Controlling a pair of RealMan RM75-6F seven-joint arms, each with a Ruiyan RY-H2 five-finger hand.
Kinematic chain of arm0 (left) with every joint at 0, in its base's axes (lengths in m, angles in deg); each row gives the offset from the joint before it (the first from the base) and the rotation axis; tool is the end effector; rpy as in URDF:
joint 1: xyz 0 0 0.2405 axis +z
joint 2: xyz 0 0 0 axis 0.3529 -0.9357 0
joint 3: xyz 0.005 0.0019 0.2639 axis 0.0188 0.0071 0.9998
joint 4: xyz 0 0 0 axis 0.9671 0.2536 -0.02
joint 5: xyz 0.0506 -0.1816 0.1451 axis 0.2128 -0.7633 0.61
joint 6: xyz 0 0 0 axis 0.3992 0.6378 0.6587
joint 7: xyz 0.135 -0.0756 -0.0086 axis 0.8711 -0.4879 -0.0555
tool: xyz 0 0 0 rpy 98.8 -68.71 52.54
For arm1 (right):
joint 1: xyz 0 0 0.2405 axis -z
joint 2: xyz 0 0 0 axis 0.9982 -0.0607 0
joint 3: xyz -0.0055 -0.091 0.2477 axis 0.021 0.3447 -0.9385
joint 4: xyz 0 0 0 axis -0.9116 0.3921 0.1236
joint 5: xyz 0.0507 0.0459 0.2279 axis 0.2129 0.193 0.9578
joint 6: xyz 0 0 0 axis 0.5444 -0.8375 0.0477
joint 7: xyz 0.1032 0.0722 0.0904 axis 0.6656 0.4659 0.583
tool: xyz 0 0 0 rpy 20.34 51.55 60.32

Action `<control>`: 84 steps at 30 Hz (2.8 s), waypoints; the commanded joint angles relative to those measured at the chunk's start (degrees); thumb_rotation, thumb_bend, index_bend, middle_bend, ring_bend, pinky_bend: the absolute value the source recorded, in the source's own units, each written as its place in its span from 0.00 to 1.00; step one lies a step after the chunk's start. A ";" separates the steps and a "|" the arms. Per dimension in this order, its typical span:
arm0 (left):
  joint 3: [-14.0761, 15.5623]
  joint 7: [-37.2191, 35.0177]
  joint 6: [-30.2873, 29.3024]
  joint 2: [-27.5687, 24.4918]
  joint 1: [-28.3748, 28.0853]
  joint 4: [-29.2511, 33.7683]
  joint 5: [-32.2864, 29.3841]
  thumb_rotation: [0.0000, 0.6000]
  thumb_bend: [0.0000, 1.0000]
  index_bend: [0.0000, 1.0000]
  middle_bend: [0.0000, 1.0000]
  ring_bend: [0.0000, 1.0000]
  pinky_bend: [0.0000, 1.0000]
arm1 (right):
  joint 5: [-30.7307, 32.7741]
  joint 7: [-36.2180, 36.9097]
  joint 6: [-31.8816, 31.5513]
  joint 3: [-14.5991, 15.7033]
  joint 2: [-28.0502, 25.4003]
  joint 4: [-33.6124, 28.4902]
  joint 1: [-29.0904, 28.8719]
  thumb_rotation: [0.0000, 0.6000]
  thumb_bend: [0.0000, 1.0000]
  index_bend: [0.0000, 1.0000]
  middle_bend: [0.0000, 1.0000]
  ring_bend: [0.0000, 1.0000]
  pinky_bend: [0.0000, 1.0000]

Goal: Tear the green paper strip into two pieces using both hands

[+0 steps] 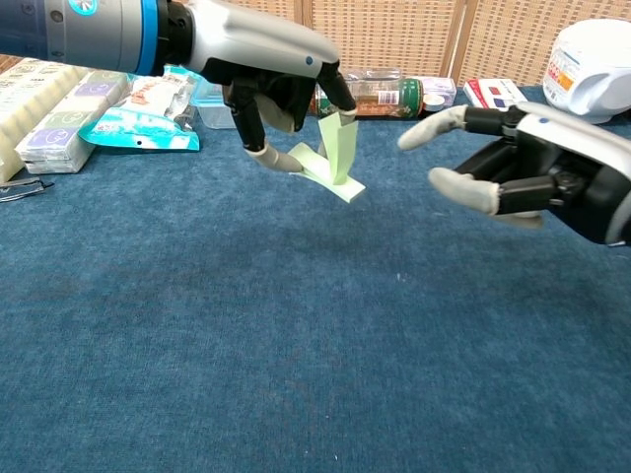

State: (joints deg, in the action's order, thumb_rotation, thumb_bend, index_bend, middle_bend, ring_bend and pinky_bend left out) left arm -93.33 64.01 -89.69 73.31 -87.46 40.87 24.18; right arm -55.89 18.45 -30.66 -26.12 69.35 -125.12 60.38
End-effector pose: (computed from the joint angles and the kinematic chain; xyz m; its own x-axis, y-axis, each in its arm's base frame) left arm -0.0103 0.3756 -0.0175 0.7263 0.2239 0.6499 0.4791 -0.8428 -0.2451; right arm -0.1572 -0.2666 -0.0382 -0.4416 -0.4789 0.7587 -0.7819 -0.2092 -0.5872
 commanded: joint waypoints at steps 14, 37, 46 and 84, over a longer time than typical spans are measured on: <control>0.75 0.51 -0.17 1.38 -0.94 -0.50 -0.91 1.00 0.46 0.69 1.00 1.00 1.00 | 1.69 -0.97 4.19 -0.23 1.82 -1.62 -3.50 0.87 0.41 0.30 0.95 1.00 0.98; 2.01 -1.05 -1.14 2.48 -0.98 -1.36 -0.47 1.00 0.46 0.69 1.00 1.00 1.00 | 2.57 -1.34 4.26 -0.61 2.15 -2.63 -5.02 0.87 0.41 0.28 0.95 1.00 0.98; 2.26 -1.78 -1.35 2.52 -1.06 -1.73 -0.11 1.00 0.46 0.69 1.00 1.00 1.00 | 3.10 -1.36 4.98 -0.56 2.15 -2.70 -5.66 0.87 0.41 0.26 0.95 1.00 0.98; 2.60 -2.19 -1.00 3.96 -2.29 -3.77 -0.04 1.00 0.46 0.69 1.00 1.00 1.00 | 2.88 0.80 3.87 0.34 1.25 -1.54 -5.62 0.93 0.56 0.25 0.94 1.00 0.97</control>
State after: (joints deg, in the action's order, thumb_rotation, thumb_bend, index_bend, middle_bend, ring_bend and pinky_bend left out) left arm -90.73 61.81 -90.70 77.27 -89.76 37.11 24.14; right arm -53.02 19.24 -26.79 -25.78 70.63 -126.63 54.75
